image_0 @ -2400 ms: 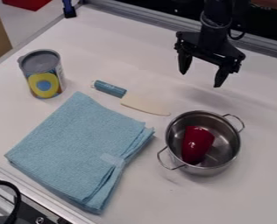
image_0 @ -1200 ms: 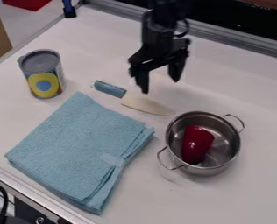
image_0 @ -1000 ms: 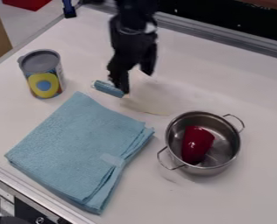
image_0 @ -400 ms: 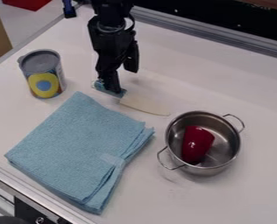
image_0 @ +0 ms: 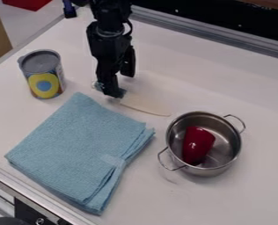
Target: Move the knife on the top side of the table
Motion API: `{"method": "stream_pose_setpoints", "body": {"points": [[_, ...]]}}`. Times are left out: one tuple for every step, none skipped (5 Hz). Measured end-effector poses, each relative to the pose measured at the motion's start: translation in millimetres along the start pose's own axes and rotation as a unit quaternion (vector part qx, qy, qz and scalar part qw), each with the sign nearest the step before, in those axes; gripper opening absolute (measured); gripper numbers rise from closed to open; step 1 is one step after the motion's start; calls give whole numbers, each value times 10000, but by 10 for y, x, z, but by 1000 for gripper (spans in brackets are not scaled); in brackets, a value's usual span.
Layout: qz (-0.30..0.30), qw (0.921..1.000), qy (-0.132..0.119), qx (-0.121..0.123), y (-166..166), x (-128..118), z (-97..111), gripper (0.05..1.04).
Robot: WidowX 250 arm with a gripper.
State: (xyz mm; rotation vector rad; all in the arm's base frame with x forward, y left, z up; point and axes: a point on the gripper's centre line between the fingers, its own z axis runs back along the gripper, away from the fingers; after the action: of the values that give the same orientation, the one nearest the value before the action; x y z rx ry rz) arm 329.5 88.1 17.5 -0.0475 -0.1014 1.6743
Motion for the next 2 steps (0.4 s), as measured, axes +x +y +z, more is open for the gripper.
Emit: {"method": "stream_pose_setpoints", "body": {"points": [[191,9998,-20,-5,-47,34,-33,998],[240,9997,-41,28,-49,31,-89,952]]}}
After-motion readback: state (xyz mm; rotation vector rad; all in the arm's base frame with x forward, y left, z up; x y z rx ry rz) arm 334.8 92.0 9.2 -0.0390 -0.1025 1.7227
